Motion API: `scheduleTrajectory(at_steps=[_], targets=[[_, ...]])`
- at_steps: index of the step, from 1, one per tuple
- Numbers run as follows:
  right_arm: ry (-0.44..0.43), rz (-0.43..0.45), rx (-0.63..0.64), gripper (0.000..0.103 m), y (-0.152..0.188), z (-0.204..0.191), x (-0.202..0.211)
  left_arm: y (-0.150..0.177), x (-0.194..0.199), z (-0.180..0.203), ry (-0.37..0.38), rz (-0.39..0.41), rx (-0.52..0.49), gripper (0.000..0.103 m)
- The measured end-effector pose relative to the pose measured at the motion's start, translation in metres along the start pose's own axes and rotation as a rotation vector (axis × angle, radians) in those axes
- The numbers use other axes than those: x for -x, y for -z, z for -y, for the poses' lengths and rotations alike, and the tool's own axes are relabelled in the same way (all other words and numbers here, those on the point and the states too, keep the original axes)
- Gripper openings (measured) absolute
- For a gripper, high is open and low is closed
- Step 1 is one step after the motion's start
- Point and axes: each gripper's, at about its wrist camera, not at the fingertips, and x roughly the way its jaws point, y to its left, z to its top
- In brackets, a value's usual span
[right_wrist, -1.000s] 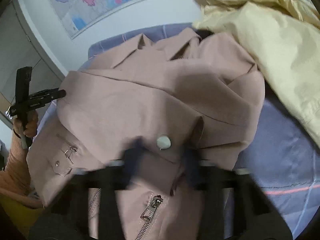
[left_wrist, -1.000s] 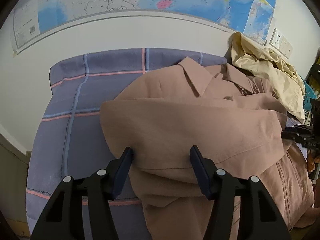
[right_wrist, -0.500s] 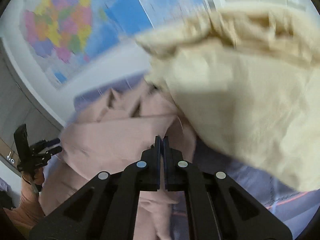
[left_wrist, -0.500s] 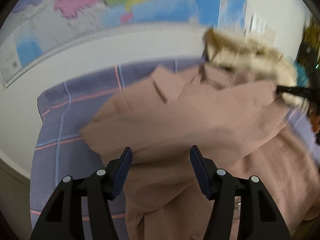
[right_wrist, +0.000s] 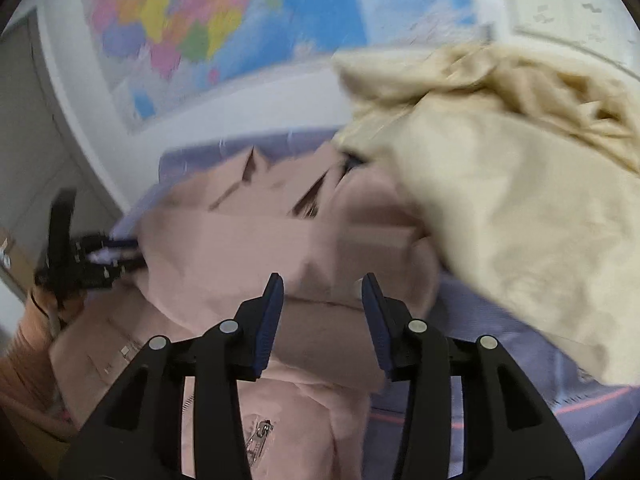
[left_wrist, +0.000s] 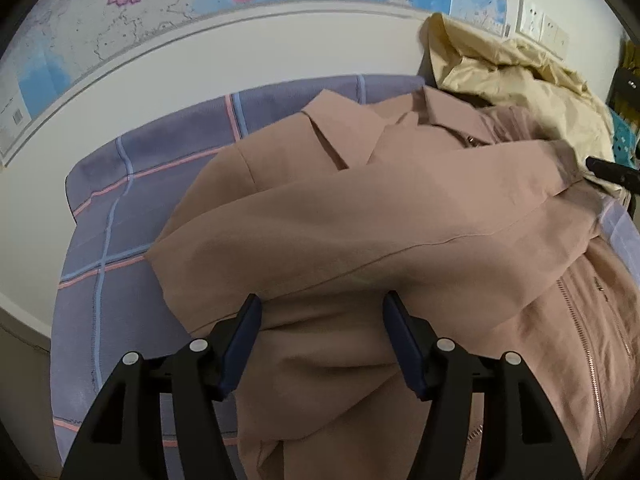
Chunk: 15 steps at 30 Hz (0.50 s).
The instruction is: Fold large clothes
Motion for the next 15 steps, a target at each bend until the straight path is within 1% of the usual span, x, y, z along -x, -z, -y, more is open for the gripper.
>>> scheduleTrajectory(at_steps=[2,3,4,5,6,7,8,9,11,14,15], targets=[[0.025,-0.051,0.014,0.039,0.000,0.001,-0.026,-0.001,-0.006,0.000,-0.001,-0.008,0.010,0.065],[0.048,-0.072,0.009,0.039,-0.001,0.005,-0.039,-0.002,-0.008,0.000,-0.002,-0.008,0.010,0.068],[0.071,-0.086,0.003,0.039,-0.002,0.010,-0.048,-0.003,-0.009,0.000,0.001,-0.006,0.013,0.074],[0.105,-0.097,0.007,0.038,-0.003,0.014,-0.055,-0.003,-0.011,0.000,0.008,-0.005,0.016,0.076],[0.114,-0.104,0.004,0.038,-0.004,0.017,-0.058,-0.003,-0.012,0.001,-0.001,-0.004,0.008,0.076],[0.093,-0.102,-0.020,0.038,-0.006,0.022,-0.061,-0.004,-0.013,0.002,-0.017,-0.005,0.000,0.076],[0.087,-0.100,-0.029,0.038,-0.007,0.023,-0.060,-0.003,-0.014,0.003,-0.034,-0.009,-0.002,0.076],[0.085,-0.097,-0.029,0.039,-0.008,0.023,-0.057,-0.003,-0.012,0.003,-0.034,-0.005,0.000,0.076],[0.071,-0.069,-0.023,0.042,-0.007,0.020,-0.041,0.000,-0.004,0.001,-0.027,0.018,0.003,0.076],[0.022,-0.039,-0.002,0.043,-0.003,0.012,-0.017,0.006,0.012,-0.004,-0.010,0.048,0.015,0.076],[0.012,-0.037,0.010,0.044,-0.004,0.008,-0.016,0.009,0.018,-0.006,-0.002,0.060,0.019,0.076]])
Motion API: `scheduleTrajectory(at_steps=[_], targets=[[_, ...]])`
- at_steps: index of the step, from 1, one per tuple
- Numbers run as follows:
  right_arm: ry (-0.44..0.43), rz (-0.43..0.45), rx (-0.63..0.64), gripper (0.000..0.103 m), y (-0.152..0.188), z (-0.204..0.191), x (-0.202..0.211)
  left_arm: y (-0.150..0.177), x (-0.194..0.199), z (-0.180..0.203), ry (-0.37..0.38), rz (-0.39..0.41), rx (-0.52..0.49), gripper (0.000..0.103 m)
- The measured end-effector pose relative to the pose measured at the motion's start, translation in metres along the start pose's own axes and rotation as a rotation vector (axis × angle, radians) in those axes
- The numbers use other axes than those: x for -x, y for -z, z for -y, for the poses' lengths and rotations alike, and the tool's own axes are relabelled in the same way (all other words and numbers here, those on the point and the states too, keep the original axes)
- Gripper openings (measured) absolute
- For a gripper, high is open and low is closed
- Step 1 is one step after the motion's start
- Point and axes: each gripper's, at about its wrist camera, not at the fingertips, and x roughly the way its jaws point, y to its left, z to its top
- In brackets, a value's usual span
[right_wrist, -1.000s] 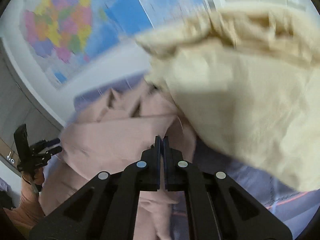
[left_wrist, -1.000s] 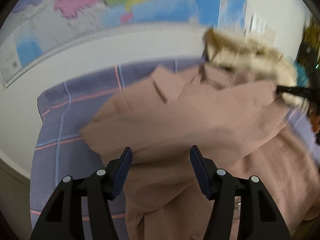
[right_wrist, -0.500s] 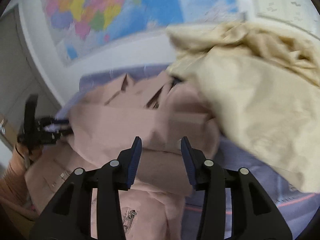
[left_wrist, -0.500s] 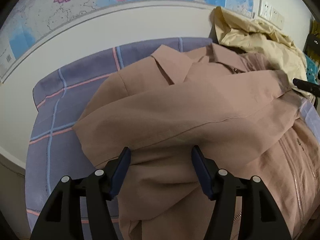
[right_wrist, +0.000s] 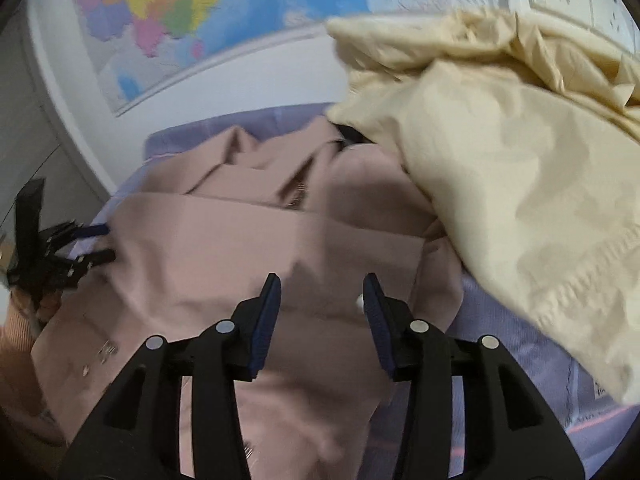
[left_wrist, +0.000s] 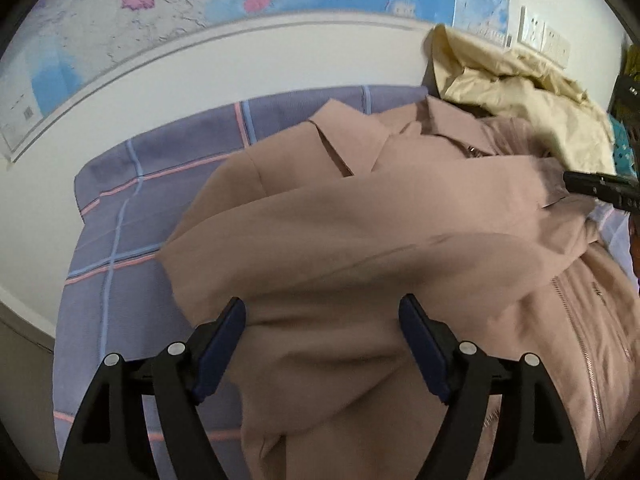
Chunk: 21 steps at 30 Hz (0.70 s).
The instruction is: Fold large clothes
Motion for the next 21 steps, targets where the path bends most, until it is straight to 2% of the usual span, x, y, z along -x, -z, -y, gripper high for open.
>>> scheduleTrajectory(at_steps=[4,6,10,13,17,21], targets=[[-0.012,-0.040,0.086,0.043,0.010,-0.019,-0.007,0.011,0.011,-0.004,0.009,0.015,0.025,0.077],[0.014,-0.079,0.067,0.043,0.014,-0.014,-0.025,0.019,0.014,-0.008,0.012,0.008,0.055,0.077],[0.017,-0.075,0.013,0.044,0.011,0.001,-0.031,0.036,0.024,-0.022,0.018,0.008,0.119,0.080],[-0.020,-0.042,-0.025,0.048,0.011,0.005,-0.012,0.053,0.039,-0.031,0.040,0.015,0.165,0.081],[-0.093,-0.006,-0.081,0.064,0.019,0.010,0.022,0.076,0.057,-0.042,0.077,0.021,0.221,0.084],[-0.142,0.001,-0.148,0.069,0.046,0.013,0.049,0.099,0.068,-0.046,0.135,0.014,0.270,0.084]])
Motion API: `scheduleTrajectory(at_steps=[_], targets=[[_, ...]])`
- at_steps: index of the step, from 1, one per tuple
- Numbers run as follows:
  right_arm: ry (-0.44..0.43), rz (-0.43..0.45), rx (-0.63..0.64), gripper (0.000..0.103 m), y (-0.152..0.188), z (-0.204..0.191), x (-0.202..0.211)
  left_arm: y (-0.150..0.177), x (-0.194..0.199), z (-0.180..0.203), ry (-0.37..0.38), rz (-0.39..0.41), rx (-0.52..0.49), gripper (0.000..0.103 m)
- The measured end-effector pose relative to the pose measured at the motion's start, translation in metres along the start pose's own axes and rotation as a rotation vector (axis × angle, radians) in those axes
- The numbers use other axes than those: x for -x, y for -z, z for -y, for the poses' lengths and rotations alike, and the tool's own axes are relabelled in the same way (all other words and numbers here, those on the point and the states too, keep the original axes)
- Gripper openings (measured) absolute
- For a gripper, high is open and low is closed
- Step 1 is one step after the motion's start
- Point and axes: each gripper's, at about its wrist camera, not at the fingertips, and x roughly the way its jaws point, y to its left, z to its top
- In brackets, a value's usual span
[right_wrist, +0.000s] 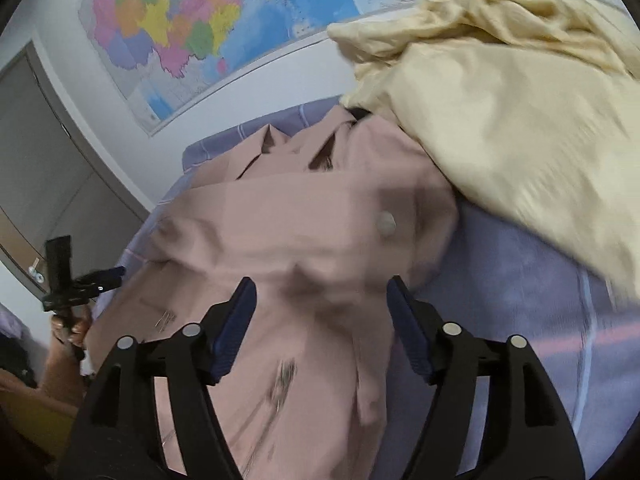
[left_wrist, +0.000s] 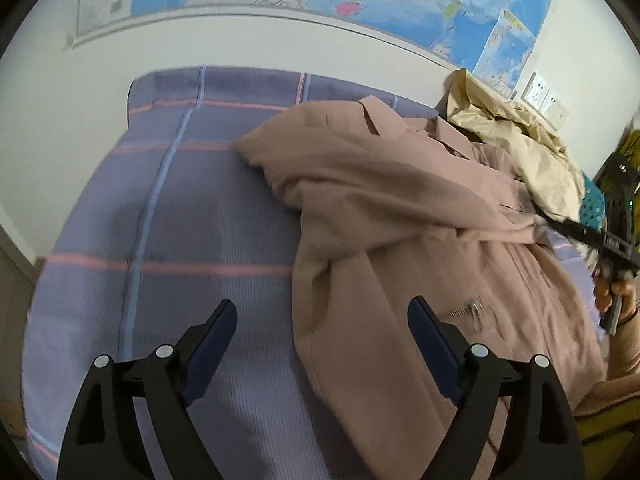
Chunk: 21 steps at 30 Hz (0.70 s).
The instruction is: Fold large clothes
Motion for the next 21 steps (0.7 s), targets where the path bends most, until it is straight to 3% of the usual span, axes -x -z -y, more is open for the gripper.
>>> scheduleTrajectory(at_steps=[4,12,21], targets=[[-0.035,-0.006,-0.087,0.082,0.039,0.013,0.031,0.026,0.003,0.001,0.081,-0.038,0.033,0.085],[-0.107,-0.056,-0.179,0.085,0.108,0.024,0.059,0.063,0.013,0.011,0.236,-0.050,0.073,0.089],[-0.162,-0.069,-0.107,0.090,0.129,0.000,0.052,0.083,0.013,0.043,0.349,-0.070,0.026,0.096]])
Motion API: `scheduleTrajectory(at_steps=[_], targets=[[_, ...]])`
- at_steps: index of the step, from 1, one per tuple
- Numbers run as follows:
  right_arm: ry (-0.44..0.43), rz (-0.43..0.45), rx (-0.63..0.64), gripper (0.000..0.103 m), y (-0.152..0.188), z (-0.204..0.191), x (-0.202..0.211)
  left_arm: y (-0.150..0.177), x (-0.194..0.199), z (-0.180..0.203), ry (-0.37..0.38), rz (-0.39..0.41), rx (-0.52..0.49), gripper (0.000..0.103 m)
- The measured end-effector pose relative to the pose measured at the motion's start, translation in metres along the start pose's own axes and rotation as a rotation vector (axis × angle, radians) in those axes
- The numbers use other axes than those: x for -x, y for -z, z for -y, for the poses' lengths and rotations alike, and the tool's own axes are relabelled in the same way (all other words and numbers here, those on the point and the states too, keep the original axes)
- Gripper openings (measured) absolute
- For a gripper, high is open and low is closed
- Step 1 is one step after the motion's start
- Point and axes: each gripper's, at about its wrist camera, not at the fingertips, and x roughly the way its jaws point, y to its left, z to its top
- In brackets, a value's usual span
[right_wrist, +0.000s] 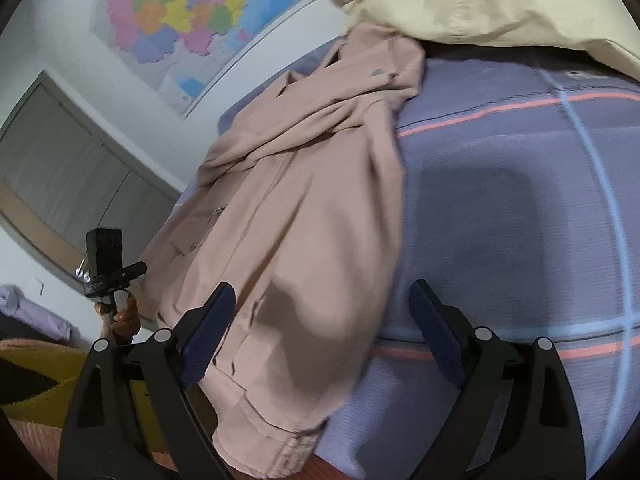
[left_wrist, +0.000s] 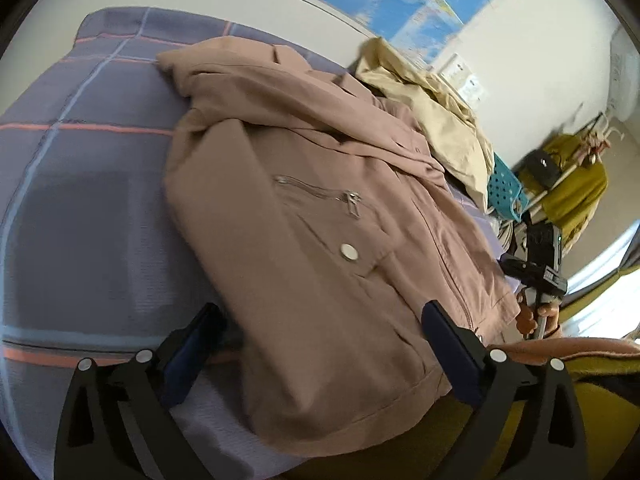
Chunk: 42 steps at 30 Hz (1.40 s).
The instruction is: Fold large clothes
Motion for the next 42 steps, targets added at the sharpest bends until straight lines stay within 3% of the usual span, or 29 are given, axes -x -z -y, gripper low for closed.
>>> scheduleTrajectory(at_steps=[3,6,8,10,11,12,14,17,21,25,28,29,30,33,34,36,38,40,41,42], targets=[[-0.027,-0.012,0.041,0.090,0.002,-0.011,-0.010,-0.001,-0.014,0.013,0.067,-0.027,-0.014,0.096],[-0.042,-0.016,0.084,0.090,0.004,-0.021,-0.018,-0.004,-0.025,0.024,0.030,-0.035,-0.052,0.096],[-0.059,-0.013,0.079,0.086,0.004,-0.023,-0.020,-0.007,-0.027,0.024,0.030,-0.028,-0.039,0.088],[-0.113,-0.045,0.051,0.059,0.004,-0.022,-0.025,-0.009,-0.030,0.022,0.002,-0.029,-0.011,0.055],[-0.126,-0.061,0.032,0.043,0.005,-0.022,-0.029,-0.010,-0.032,0.021,-0.032,-0.029,-0.003,0.029],[-0.135,-0.069,0.019,0.031,0.007,-0.020,-0.030,-0.011,-0.032,0.020,-0.066,-0.035,0.010,0.021],[-0.156,-0.062,-0.017,0.011,0.007,-0.016,-0.027,-0.011,-0.029,0.017,-0.066,-0.034,0.043,0.013],[-0.245,0.015,-0.074,0.006,0.004,-0.014,-0.002,-0.011,-0.007,0.017,-0.056,0.014,0.059,0.009],[-0.296,0.127,-0.039,0.005,0.002,-0.030,0.044,-0.008,0.034,0.024,-0.045,0.088,0.055,0.008],[-0.264,0.094,-0.032,0.007,0.008,-0.027,0.051,0.002,0.046,0.025,-0.050,0.071,0.030,0.010],[-0.190,-0.003,-0.090,0.015,0.021,-0.010,0.030,0.012,0.027,0.014,-0.080,-0.005,0.048,0.014],[-0.187,-0.030,-0.098,0.023,0.026,-0.009,0.023,0.014,0.022,0.012,-0.085,-0.021,0.052,0.014],[-0.157,-0.060,-0.109,0.037,0.033,-0.006,0.017,0.016,0.018,0.012,-0.093,-0.029,0.049,0.014],[-0.162,-0.078,-0.109,0.050,0.044,-0.005,0.016,0.019,0.012,0.009,-0.077,-0.037,0.048,0.033],[-0.162,-0.080,-0.103,0.054,0.045,-0.006,0.017,0.018,0.011,0.009,-0.072,-0.039,0.053,0.046],[-0.166,-0.093,-0.075,0.065,0.049,-0.012,0.017,0.017,0.008,0.008,-0.061,-0.042,0.052,0.048],[-0.159,-0.098,-0.038,0.068,0.052,-0.021,0.013,0.018,0.001,0.009,-0.049,-0.060,0.051,0.050],[-0.160,-0.104,-0.023,0.061,0.051,-0.027,0.009,0.018,-0.001,0.013,-0.053,-0.057,0.037,0.047],[-0.184,-0.116,-0.025,0.035,0.053,-0.029,0.007,0.018,-0.002,0.015,-0.055,-0.060,0.033,0.029],[-0.205,-0.131,-0.036,0.014,0.054,-0.030,0.002,0.018,-0.003,0.016,-0.055,-0.060,0.034,0.021]])
